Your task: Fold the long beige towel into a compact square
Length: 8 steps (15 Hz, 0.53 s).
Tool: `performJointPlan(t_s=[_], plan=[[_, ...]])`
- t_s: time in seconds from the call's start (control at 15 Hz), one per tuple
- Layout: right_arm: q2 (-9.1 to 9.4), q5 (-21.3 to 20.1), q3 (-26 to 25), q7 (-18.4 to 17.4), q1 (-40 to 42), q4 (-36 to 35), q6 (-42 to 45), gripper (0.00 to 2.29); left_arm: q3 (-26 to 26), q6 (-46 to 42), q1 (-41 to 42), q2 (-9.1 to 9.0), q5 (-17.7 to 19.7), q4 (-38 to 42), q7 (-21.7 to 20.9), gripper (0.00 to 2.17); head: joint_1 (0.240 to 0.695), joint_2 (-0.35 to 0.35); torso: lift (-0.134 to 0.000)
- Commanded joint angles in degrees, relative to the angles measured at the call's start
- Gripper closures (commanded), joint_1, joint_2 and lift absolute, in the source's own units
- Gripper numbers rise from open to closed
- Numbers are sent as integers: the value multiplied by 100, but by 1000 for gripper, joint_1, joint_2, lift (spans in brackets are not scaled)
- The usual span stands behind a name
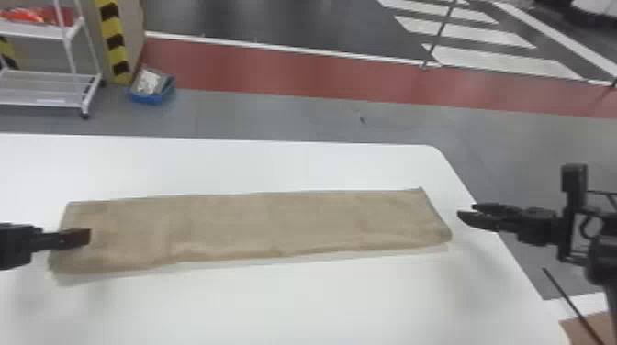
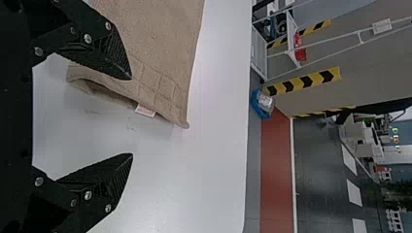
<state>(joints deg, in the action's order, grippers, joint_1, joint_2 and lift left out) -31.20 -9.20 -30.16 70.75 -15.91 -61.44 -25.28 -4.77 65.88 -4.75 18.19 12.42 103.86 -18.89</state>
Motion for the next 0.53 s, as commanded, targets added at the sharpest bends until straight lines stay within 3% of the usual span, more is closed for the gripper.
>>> performJointPlan(t_s=[0.0,0.47], plan=[[9,6,-7,0,0,0,0,377,2,0,-17,-9,6,-15,-1,218,695,-259,-124],[9,41,-16,0,0,0,36,377,11,0,-8,-9,6,-15,-1,218,695,-260,-124]])
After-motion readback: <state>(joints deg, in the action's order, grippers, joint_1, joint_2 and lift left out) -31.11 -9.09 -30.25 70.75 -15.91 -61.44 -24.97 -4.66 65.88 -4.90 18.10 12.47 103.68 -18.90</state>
